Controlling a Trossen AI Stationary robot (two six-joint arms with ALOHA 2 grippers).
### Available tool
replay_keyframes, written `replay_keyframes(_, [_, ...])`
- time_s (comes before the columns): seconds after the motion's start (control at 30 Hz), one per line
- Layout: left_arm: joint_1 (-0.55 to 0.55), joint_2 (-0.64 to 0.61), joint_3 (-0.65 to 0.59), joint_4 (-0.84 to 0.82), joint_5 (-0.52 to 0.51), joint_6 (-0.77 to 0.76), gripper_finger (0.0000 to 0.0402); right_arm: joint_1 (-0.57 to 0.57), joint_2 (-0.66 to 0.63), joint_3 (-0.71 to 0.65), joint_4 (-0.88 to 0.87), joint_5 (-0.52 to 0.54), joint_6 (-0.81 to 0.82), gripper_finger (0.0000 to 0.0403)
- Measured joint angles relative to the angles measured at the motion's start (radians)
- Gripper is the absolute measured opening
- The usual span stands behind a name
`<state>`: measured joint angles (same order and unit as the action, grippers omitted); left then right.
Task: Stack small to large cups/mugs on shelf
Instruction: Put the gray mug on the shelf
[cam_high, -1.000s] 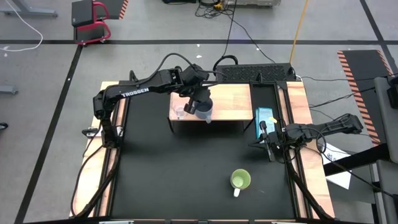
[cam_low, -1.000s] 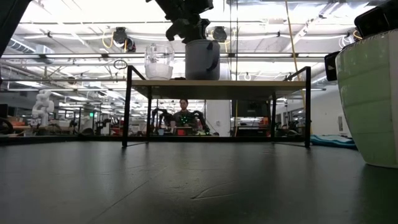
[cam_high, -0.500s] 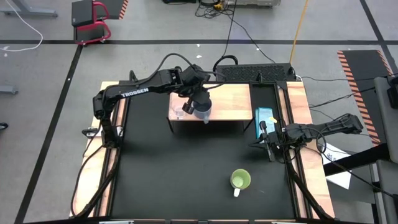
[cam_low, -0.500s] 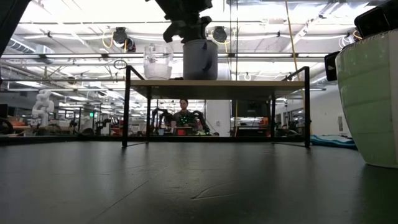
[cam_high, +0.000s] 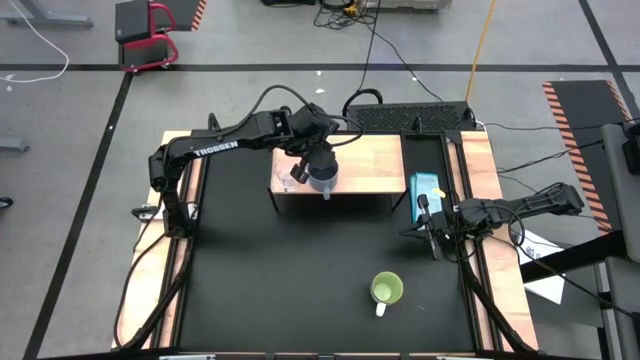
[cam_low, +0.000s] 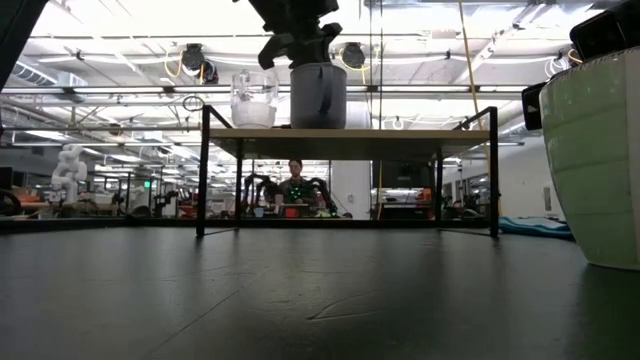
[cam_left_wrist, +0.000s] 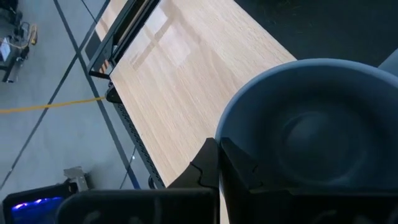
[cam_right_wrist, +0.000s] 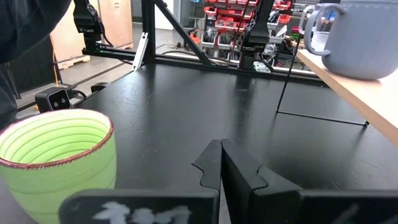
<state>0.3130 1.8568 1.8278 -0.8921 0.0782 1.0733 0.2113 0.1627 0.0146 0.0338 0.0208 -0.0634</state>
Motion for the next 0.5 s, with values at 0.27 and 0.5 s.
replay_keyframes(0.27, [0.003, 0.000, 0.000, 0.005, 0.006, 0.016, 0.0000, 0.000, 0.000, 0.000, 0.000, 0.000, 0.000, 0.0000])
replay_keyframes(0.5, [0.003, 0.000, 0.000, 0.027, 0.010, 0.036, 0.0000, 0.000, 0.000, 0.000, 0.000, 0.000, 0.000, 0.0000])
